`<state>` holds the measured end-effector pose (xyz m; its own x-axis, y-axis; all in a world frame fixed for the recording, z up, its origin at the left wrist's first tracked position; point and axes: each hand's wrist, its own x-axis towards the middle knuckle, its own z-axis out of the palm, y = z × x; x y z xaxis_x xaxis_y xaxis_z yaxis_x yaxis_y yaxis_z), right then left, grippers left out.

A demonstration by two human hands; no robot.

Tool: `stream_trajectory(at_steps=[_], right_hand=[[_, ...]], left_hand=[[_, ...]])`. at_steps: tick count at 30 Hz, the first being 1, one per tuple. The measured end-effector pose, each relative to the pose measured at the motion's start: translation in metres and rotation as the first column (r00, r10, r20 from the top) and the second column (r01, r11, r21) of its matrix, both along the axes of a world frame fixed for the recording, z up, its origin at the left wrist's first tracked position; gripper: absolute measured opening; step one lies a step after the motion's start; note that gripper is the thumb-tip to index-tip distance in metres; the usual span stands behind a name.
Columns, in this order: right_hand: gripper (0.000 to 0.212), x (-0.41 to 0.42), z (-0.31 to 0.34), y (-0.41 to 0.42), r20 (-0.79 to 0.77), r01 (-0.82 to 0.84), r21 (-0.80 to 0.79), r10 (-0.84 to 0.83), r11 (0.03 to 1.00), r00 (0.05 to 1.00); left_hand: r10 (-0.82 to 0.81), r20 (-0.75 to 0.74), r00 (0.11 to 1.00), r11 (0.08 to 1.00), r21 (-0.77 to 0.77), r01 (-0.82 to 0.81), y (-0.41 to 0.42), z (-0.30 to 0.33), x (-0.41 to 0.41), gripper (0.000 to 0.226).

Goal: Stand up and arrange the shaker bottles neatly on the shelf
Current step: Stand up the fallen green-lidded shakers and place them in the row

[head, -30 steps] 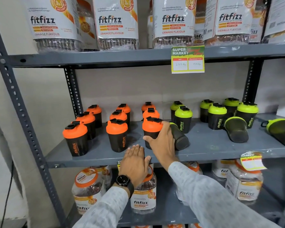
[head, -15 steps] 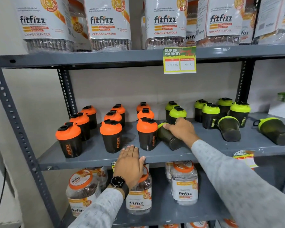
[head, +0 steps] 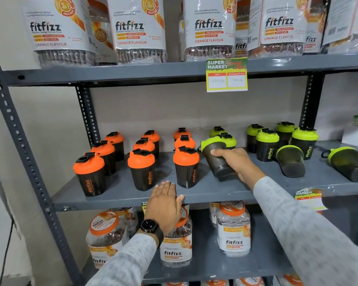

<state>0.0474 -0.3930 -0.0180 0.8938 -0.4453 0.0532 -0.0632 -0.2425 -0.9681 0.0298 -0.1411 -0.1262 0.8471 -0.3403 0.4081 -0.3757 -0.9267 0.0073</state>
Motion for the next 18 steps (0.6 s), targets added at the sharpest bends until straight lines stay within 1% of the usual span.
stream_trajectory(at_steps=[2, 3, 4, 6, 7, 8, 11, 18], right_hand=[[0.039, -0.004, -0.002, 0.0, 0.122, 0.085, -0.042, -0.08, 0.995, 0.989], [0.038, -0.005, -0.003, 0.0, 0.163, 0.117, -0.037, -0.11, 0.992, 0.981], [0.042, -0.006, -0.005, 0.002, 0.195, 0.139, -0.023, -0.132, 0.99, 0.972], [0.062, -0.008, -0.011, 0.003, 0.234, 0.19, -0.015, -0.181, 0.982, 0.955], [0.068, -0.009, -0.016, 0.004, 0.246, 0.217, -0.026, -0.204, 0.976, 0.948], [0.069, -0.011, -0.022, 0.004, 0.253, 0.244, -0.042, -0.226, 0.969, 0.941], [0.067, -0.018, -0.037, 0.008, 0.273, 0.313, -0.113, -0.273, 0.943, 0.923], [0.069, -0.021, -0.064, 0.011, 0.302, 0.36, -0.158, -0.302, 0.919, 0.904]], left_hand=[[0.001, -0.004, 1.0, 1.0, -0.005, -0.001, -0.001, -0.001, 0.001, 0.065], [0.001, -0.006, 1.0, 1.0, -0.009, -0.001, -0.001, -0.001, 0.001, 0.065], [0.001, -0.008, 1.0, 1.0, -0.012, -0.001, -0.001, -0.001, 0.001, 0.066], [0.001, -0.011, 1.0, 1.0, -0.009, -0.001, 0.0, -0.002, 0.002, 0.067], [0.001, -0.011, 1.0, 1.0, -0.009, -0.001, 0.0, -0.002, 0.002, 0.068], [0.001, -0.011, 1.0, 1.0, -0.01, -0.001, 0.0, -0.002, 0.001, 0.068], [-0.004, -0.015, 1.0, 1.0, -0.018, 0.004, 0.0, -0.001, 0.002, 0.067], [-0.003, -0.027, 1.0, 1.0, -0.011, 0.003, 0.0, -0.002, 0.002, 0.069]])
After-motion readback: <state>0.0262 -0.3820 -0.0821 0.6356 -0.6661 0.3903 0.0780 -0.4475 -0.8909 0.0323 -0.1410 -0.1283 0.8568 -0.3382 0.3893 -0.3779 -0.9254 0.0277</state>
